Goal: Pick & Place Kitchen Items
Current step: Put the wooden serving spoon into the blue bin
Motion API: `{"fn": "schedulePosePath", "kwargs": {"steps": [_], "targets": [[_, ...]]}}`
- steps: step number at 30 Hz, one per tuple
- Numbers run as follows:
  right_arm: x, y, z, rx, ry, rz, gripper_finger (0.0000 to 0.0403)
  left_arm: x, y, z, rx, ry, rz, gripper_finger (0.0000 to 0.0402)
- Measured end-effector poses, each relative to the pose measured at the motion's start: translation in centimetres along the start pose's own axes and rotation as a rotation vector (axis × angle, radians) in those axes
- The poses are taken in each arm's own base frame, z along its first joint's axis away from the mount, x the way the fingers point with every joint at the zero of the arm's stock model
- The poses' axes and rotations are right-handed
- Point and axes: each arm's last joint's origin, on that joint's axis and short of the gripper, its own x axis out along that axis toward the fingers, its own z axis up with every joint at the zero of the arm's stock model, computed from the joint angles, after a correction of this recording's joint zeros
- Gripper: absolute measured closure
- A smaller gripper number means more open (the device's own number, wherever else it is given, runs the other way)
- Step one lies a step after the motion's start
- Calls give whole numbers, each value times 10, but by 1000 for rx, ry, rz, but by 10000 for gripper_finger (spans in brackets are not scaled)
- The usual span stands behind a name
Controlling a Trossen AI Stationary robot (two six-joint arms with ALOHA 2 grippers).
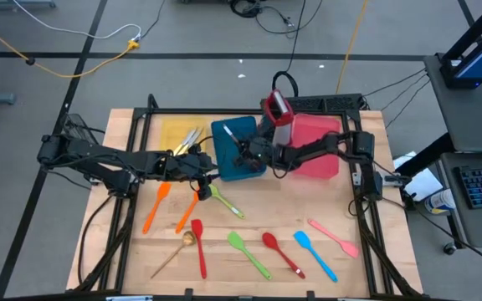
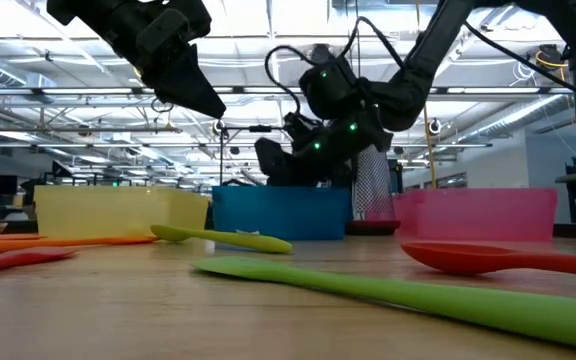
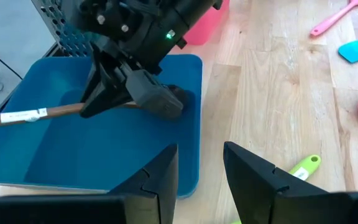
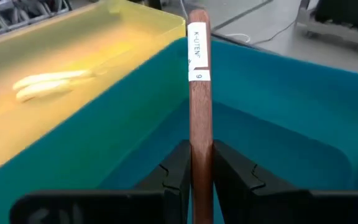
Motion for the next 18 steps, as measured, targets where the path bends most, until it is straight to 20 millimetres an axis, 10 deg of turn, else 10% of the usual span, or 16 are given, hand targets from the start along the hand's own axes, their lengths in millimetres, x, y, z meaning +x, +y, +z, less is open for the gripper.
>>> {"fn": "schedulePosePath", "kwargs": {"steps": [18], "targets": [[4, -15, -11, 24, 194, 57, 355, 0, 0, 1, -2, -6, -1, 270]]}}
